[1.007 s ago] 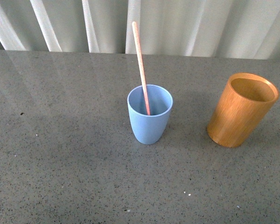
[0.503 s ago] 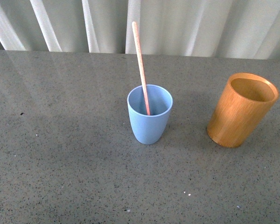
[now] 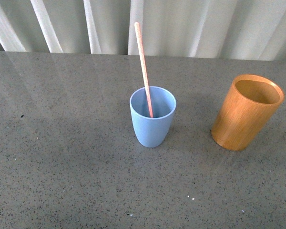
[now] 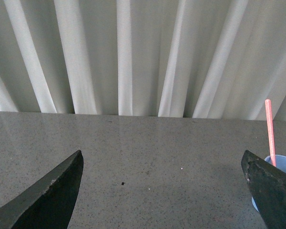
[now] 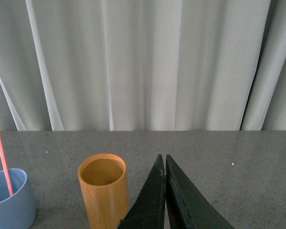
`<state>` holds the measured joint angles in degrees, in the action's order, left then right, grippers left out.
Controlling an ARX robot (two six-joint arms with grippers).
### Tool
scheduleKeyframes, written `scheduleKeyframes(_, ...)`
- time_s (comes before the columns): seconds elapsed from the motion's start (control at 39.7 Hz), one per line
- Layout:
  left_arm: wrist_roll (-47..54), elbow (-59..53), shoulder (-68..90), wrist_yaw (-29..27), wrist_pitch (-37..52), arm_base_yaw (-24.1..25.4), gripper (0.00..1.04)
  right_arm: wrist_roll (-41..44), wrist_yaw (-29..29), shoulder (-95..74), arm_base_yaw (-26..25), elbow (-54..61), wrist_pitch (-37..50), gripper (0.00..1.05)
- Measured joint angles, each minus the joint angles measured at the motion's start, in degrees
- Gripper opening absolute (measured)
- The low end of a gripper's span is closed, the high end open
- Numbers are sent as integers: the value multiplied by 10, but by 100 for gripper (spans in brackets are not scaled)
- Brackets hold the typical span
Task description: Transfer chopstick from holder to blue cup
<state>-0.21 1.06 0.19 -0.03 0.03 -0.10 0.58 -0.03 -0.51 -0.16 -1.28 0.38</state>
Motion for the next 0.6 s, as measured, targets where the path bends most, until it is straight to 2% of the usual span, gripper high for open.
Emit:
scheduleKeyframes(0.2, 0, 0, -1, 0, 0, 0, 98, 0, 0, 2, 0, 0, -3, 1)
scheduleKeyframes(0.23, 0, 0, -1, 0, 0, 0, 98, 0, 0, 3, 0, 0, -3, 4)
scheduleKeyframes(0.33, 0, 0, -1, 0, 0, 0, 98, 0, 0, 3, 0, 0, -3, 20)
scheduleKeyframes(0.5, 0, 0, -1, 0, 0, 0, 98, 0, 0, 3, 0, 0, -3, 56)
scheduleKeyframes(0.6, 0, 0, -1, 0, 0, 0, 98, 0, 0, 3, 0, 0, -3, 71)
